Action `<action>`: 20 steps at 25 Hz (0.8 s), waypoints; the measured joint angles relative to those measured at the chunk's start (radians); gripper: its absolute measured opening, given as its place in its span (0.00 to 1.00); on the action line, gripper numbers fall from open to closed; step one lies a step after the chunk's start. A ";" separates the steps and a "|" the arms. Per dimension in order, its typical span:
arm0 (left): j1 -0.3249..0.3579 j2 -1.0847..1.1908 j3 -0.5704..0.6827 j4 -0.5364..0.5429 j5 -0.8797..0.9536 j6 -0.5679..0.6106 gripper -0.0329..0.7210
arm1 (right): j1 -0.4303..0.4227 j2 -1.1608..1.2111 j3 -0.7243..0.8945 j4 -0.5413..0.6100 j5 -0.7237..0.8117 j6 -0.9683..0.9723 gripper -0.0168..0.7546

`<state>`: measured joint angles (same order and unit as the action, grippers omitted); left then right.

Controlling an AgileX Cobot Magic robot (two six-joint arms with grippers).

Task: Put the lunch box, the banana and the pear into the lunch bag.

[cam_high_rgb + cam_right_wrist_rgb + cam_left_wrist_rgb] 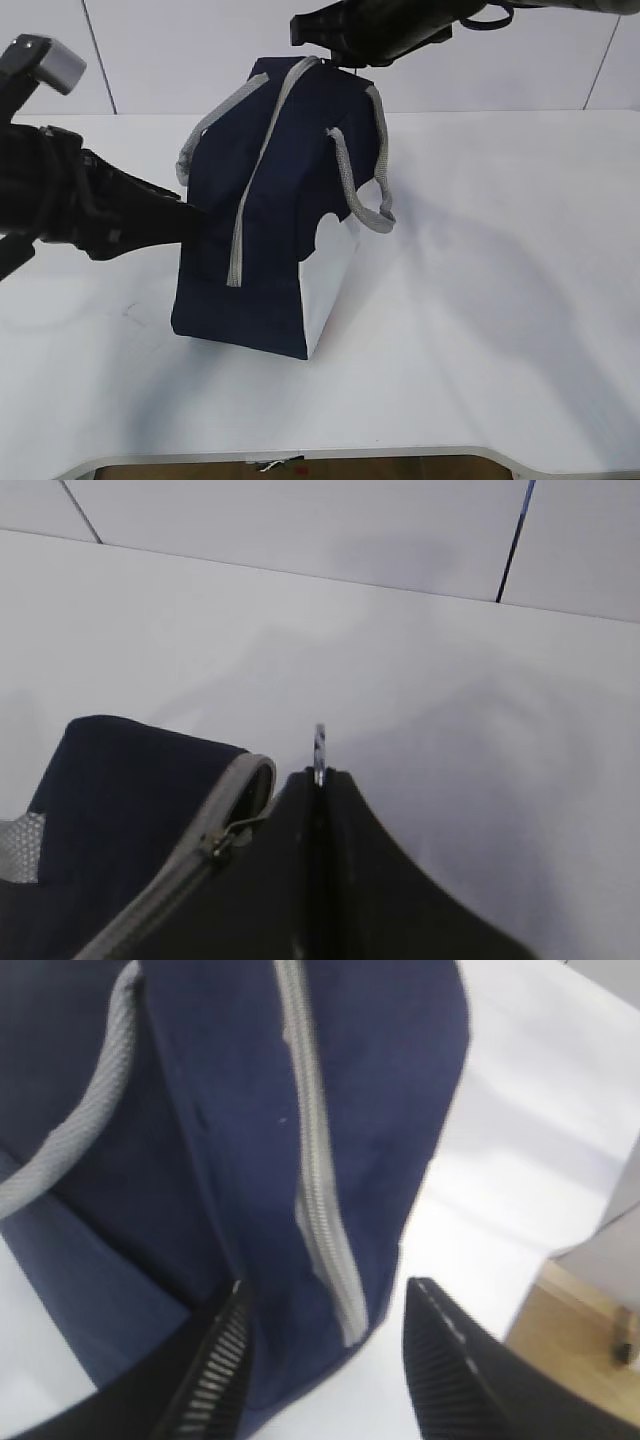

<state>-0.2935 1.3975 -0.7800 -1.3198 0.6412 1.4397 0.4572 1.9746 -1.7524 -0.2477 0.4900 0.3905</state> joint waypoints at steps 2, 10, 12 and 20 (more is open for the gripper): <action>0.016 -0.019 -0.014 0.056 0.043 -0.068 0.55 | 0.000 0.000 0.000 0.023 0.004 -0.015 0.04; 0.057 -0.031 -0.242 0.505 0.346 -0.550 0.55 | 0.000 0.000 0.000 0.044 0.007 -0.025 0.04; 0.057 -0.031 -0.323 0.618 0.422 -0.679 0.55 | 0.000 0.000 0.000 0.049 0.007 -0.027 0.04; 0.057 0.074 -0.694 0.897 0.589 -1.112 0.55 | 0.000 0.000 -0.001 0.066 0.013 -0.027 0.04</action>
<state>-0.2362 1.4718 -1.4740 -0.4227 1.2307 0.3282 0.4572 1.9746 -1.7531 -0.1812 0.5033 0.3638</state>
